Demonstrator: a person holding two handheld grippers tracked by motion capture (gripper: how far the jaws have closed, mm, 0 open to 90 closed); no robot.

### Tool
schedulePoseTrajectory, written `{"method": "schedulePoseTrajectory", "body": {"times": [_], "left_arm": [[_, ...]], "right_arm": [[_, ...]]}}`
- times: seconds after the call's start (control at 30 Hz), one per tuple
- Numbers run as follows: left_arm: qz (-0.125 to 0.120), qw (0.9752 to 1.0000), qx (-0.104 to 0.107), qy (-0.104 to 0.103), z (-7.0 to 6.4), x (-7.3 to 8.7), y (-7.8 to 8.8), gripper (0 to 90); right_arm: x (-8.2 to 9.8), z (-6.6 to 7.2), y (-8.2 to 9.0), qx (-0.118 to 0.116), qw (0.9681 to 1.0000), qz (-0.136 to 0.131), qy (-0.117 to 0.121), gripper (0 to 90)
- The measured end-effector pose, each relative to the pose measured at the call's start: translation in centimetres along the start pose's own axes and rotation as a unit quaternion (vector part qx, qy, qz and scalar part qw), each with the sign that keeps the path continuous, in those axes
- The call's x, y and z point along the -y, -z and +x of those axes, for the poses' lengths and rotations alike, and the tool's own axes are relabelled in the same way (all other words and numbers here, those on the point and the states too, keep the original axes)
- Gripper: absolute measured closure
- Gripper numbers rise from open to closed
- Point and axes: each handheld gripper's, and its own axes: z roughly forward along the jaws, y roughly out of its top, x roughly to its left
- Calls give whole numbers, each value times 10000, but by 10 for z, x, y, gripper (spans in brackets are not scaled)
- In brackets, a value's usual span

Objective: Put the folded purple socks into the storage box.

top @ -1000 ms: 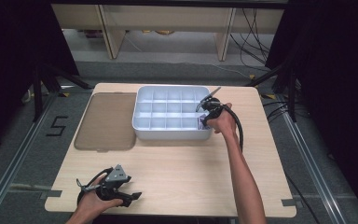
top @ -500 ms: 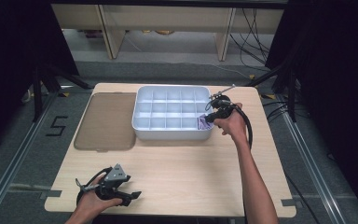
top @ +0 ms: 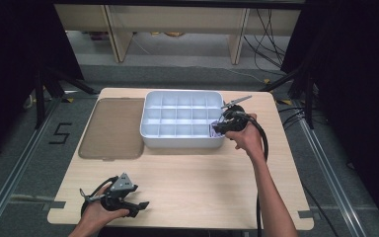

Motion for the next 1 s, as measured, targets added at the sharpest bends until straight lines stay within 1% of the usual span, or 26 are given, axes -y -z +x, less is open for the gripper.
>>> {"method": "schedulePoseTrajectory", "body": {"times": [0.1,0.13,0.17,0.2,0.23,0.27,0.3,0.33,0.37,0.4,0.43,0.47,0.5,0.53,0.57,0.63,0.67,0.7,0.77,0.8,0.83,0.87,0.9,0.93,0.97,1.0], "left_arm": [[-12,10000,10,-24,1,0,0,260],[-12,10000,12,-32,1,0,0,260],[-7,10000,5,1,0,0,0,260],[-17,10000,17,70,0,0,-1,260],[-19,10000,10,79,0,0,-1,260],[-20,10000,24,60,0,0,0,260],[-20,10000,24,60,0,0,0,259],[-20,10000,-25,70,1,0,-1,260],[-21,10000,-22,86,1,0,0,260],[-72,9999,-5,76,0,0,-1,259],[-74,9999,-4,77,0,0,0,259],[-21,10000,-35,-55,2,0,0,259],[-28,10000,-1,-17,1,0,0,259],[-17,10000,-6,14,1,0,0,259],[-22,10000,-6,18,1,0,0,259],[-22,10000,2,-15,1,0,0,259],[-20,10000,-9,1,1,0,0,259],[-70,9999,-6,82,0,0,-1,259],[-74,9999,-3,79,0,0,0,259],[-23,10000,-24,-47,2,0,1,259],[-23,10000,-24,-47,2,0,1,259],[-67,9999,4,75,0,0,0,259],[-67,9999,4,75,0,0,0,258],[11,10000,0,-2,2,0,0,257],[11,10000,0,-2,2,0,0,257],[4,10000,19,96,0,1,-1,257]], "right_arm": [[2,3,0,-73,9999,-66,-51,749],[4,6,1,-90,9999,-104,26,748],[4,6,1,-90,9999,-104,26,748],[6,9,2,-162,9996,-230,94,747],[7,11,2,-165,9994,-296,43,747],[7,11,4,-184,9995,-236,110,744],[7,11,4,-184,9995,-236,110,744],[9,14,4,-247,9991,-321,108,742],[9,14,4,-247,9991,-321,108,742],[11,15,4,-201,9990,-359,192,735],[11,15,4,-201,9990,-359,192,735],[12,17,3,-297,9984,-436,191,729],[13,18,4,-224,9986,-446,161,726],[14,19,3,-265,9983,-501,160,719],[15,20,3,-334,9982,-481,120,708],[17,22,3,-267,9981,-537,165,671],[18,23,3,-344,9981,-509,87,638],[18,23,3,-339,9980,-535,69,631],[19,24,5,-325,9982,-500,46,629],[21,25,4,-373,9977,-568,45,612],[21,25,4,-373,9977,-568,45,612],[23,26,5,-329,9978,-569,-15,584],[23,27,7,-342,9982,-481,-46,575],[25,28,4,-324,9969,-708,-75,572],[25,28,4,-324,9969,-708,-75,572],[25,29,8,-367,9980,-484,-152,563]]}}
